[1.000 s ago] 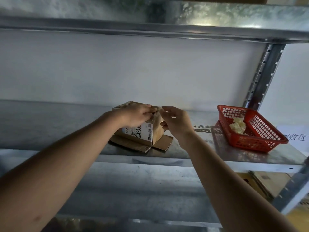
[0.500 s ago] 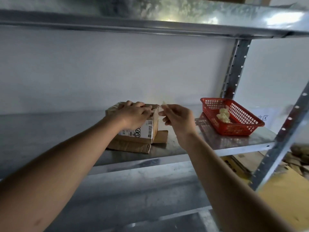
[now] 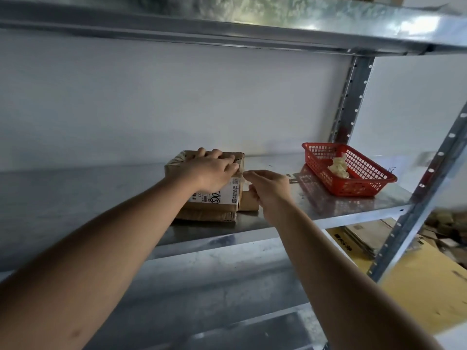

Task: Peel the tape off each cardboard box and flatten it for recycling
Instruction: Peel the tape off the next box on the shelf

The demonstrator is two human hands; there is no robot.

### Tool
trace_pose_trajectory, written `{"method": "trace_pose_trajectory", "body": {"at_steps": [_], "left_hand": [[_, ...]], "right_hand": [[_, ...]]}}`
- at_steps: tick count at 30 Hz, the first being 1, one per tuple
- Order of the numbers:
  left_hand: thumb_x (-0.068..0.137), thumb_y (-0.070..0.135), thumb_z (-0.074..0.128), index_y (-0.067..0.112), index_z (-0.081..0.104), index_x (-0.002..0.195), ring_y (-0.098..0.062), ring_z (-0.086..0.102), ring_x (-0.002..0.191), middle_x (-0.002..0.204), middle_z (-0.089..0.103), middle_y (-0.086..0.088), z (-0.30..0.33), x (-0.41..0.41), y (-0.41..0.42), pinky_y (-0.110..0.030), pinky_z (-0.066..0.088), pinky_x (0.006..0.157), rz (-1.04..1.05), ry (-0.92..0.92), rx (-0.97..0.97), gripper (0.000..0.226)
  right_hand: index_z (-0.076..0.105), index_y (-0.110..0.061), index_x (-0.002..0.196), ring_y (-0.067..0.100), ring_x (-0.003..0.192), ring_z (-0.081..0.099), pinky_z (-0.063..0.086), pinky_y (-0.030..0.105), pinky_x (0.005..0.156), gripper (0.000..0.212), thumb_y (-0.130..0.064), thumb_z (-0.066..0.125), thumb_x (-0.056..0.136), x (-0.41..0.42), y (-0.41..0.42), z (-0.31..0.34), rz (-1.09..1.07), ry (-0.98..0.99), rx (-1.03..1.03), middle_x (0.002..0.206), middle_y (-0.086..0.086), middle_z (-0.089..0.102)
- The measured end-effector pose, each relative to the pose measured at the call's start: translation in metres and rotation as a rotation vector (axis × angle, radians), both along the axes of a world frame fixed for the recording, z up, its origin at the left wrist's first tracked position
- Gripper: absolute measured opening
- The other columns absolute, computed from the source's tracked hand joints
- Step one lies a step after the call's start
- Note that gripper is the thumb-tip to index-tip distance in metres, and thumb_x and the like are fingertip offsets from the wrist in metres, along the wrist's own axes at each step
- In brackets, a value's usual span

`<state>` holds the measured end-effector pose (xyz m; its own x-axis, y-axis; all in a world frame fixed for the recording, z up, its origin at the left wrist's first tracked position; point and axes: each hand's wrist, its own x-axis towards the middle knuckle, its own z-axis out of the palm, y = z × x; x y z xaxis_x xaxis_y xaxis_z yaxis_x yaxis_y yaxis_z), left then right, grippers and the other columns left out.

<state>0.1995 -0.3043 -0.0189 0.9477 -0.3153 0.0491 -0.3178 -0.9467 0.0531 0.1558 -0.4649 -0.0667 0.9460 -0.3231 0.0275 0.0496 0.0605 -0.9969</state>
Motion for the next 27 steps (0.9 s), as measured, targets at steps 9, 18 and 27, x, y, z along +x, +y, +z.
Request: {"method": "trace_pose_trajectory", "body": {"at_steps": [9,18,27], "left_hand": [[0.106,0.062,0.010,0.040,0.021,0.163,-0.032,0.018,0.147,0.166,0.022,0.003,0.000,0.003,0.002,-0.056,0.019,0.119,-0.023,-0.026,-0.009,0.063],[0.105,0.065,0.012,0.041,0.024,0.162,-0.031,0.020,0.145,0.165,0.024,0.005,0.001,0.008,0.004,-0.055,0.017,0.118,-0.033,-0.025,-0.034,0.064],[0.105,0.064,0.009,0.043,0.021,0.163,-0.028,0.015,0.147,0.166,0.021,0.009,-0.002,0.011,0.012,-0.056,0.013,0.120,-0.059,-0.011,-0.054,0.062]], "right_hand": [[0.080,-0.026,0.082,0.010,0.067,0.075,0.064,0.038,0.073,0.010,-0.016,0.079,0.084,-0.001,0.007,-0.012,-0.098,-0.210,-0.369,0.071,-0.011,0.077],[0.079,-0.021,0.085,0.005,0.066,0.071,0.057,0.031,0.063,0.019,-0.037,0.072,0.091,-0.005,0.005,-0.019,-0.025,-0.272,-0.367,0.074,-0.007,0.076],[0.075,-0.032,0.077,-0.003,0.076,0.067,0.052,0.025,0.068,0.011,-0.034,0.083,0.084,-0.004,-0.006,-0.015,-0.154,-0.297,-0.642,0.076,-0.018,0.073]]}}
